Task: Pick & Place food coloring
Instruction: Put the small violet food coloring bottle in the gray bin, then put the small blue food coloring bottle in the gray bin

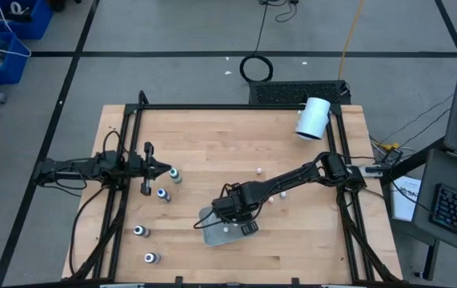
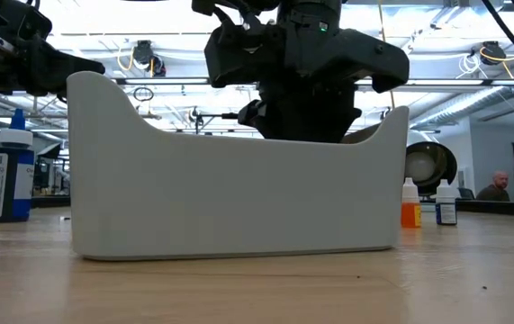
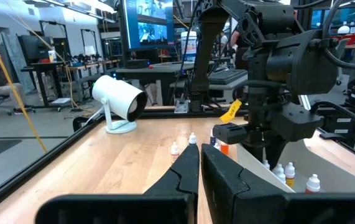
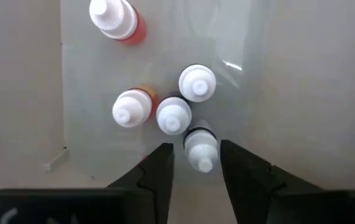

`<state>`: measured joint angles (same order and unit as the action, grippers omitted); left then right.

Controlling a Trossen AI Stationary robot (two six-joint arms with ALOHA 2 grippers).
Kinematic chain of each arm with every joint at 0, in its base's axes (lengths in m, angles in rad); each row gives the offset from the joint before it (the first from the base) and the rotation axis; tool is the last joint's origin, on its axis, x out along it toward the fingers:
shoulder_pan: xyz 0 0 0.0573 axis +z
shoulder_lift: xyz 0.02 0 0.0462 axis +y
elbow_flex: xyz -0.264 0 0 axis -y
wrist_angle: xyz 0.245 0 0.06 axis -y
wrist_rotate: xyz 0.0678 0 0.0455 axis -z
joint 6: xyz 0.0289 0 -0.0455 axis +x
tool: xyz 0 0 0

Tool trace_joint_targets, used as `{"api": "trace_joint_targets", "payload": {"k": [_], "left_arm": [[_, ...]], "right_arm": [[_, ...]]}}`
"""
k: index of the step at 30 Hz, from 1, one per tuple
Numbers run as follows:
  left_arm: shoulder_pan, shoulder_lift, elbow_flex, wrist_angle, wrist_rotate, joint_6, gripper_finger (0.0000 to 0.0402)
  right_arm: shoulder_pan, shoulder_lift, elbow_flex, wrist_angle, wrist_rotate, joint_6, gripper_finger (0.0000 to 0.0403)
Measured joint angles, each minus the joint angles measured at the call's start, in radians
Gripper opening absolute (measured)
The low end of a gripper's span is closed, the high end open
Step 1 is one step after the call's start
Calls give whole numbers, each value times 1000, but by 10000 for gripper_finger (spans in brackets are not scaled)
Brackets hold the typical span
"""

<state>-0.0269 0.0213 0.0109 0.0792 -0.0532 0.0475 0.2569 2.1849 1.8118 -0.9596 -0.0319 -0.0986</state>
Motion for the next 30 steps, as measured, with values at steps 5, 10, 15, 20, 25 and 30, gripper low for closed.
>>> {"api": "trace_joint_targets", "payload": {"k": [5, 10, 15, 20, 25, 30], "left_arm": [[0, 0, 0, 0, 0, 0, 26], [0, 0, 0, 0, 0, 0, 26], [0, 0, 0, 0, 0, 0, 26], [0, 0, 0, 0, 0, 0, 26], [0, 0, 0, 0, 0, 0, 26], [0, 0, 0, 0, 0, 0, 26]], "right_arm": [[0, 0, 0, 1, 0, 8, 142], [0, -2, 0, 5, 5, 12, 156], [0, -28, 0, 8, 5, 31, 163], [0, -68, 0, 13, 6, 38, 164], [0, -127, 0, -35, 8, 68, 161], [0, -220, 0, -171, 73, 142, 160]]}}
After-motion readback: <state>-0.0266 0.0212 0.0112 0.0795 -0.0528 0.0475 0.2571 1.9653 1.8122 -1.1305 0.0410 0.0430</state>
